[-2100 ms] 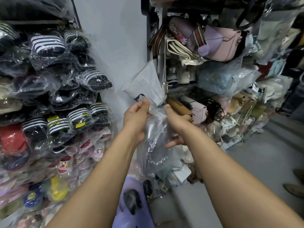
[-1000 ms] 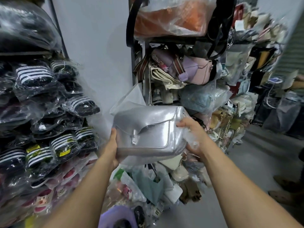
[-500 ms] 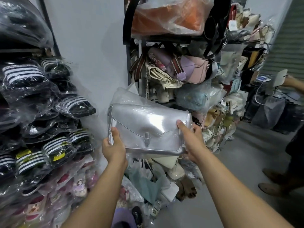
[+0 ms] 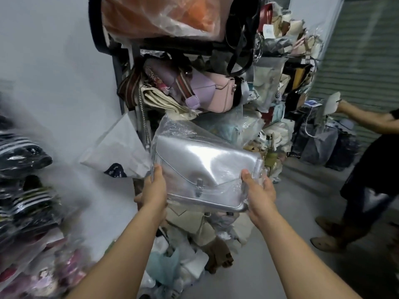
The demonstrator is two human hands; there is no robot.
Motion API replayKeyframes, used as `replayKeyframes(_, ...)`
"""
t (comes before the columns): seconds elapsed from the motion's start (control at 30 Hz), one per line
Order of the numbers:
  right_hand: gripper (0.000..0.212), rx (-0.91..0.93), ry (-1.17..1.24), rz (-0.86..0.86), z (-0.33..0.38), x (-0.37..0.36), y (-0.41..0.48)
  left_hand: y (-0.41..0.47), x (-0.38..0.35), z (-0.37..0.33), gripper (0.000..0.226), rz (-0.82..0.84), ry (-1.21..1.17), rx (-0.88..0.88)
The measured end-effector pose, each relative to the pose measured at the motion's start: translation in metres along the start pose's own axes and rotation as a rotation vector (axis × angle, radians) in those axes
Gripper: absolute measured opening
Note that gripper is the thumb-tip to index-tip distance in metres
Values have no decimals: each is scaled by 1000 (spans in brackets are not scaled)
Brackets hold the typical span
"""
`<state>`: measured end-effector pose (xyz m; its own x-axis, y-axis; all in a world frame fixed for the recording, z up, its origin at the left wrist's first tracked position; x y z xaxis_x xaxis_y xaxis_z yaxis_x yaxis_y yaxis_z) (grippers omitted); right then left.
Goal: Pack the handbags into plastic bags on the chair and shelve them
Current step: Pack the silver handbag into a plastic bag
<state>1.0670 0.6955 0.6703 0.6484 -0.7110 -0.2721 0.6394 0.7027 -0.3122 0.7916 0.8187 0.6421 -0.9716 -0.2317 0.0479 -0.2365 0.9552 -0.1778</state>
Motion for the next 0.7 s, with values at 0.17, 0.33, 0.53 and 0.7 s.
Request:
replayKeyframes(0.17,38,-4,-49,55,21,13,95,35,-88,-8,113,-25,-84,-66)
replayKeyframes(0.33,89,8,-147,200,44,4,199,56,-160,-16,68,-143,-69,-98)
replayKeyframes(0.53,85,-5,-85,195,60,-21,266,85,-208,-27,81,-150,394,-26)
replayKeyframes(0.7,51,-38,-19,174,48,-49,306,120,-246,-44,74,-171,255,-65)
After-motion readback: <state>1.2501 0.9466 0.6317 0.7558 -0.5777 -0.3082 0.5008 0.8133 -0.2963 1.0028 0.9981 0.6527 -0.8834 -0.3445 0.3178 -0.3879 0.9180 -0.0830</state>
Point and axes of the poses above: each hand's wrist, its own y-axis towards the middle knuckle, its own x-axis out of the back of the hand, z = x × y, the point moved 7 cm from there along y, towards the middle knuckle, and after that the axes turned 10 degrees about -x, right-handed, at the moved point
